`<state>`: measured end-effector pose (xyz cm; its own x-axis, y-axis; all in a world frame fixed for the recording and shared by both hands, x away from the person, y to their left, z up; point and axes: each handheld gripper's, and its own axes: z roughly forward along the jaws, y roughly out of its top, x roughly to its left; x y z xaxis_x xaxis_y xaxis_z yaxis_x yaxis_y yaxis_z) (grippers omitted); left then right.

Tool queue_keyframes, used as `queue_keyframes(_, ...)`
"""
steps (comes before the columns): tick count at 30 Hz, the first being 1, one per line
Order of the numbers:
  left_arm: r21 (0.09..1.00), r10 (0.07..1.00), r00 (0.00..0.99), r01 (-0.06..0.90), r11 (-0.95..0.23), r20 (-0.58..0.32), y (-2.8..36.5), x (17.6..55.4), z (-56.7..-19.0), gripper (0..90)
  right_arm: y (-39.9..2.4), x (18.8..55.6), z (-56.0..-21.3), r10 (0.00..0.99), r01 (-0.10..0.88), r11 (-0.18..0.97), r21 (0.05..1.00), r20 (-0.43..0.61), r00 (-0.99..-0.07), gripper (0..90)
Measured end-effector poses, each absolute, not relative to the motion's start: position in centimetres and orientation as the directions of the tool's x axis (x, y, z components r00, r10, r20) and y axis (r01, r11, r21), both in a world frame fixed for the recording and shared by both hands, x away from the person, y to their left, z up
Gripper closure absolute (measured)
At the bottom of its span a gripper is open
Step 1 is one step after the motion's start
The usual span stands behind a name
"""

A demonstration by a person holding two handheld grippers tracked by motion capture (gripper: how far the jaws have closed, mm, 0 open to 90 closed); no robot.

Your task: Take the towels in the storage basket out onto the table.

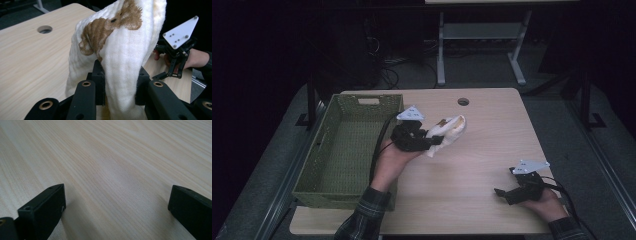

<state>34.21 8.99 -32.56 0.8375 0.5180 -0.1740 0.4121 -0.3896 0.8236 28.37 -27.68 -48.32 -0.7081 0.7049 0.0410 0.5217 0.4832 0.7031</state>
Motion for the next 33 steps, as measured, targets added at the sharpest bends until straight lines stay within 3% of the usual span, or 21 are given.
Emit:
queue_keyframes(18,0.761,0.483,0.869,0.383,-0.523,-0.106,2.5,33.2,-37.7,68.8,-27.7,28.4,-48.3,0.704,0.52,0.485,0.704,0.039,-0.709,1.0)
queue_keyframes(23,0.754,0.487,0.861,0.418,-0.508,-0.149,1.8,33.2,-39.4,68.7,-27.7,28.4,-48.3,0.704,0.519,0.485,0.704,0.039,-0.709,1.0)
queue_keyframes(33,0.724,0.493,0.858,0.431,-0.538,-0.145,0.9,33.6,-43.2,65.1,-27.7,28.4,-48.3,0.704,0.52,0.486,0.702,0.038,-0.709,1.0)
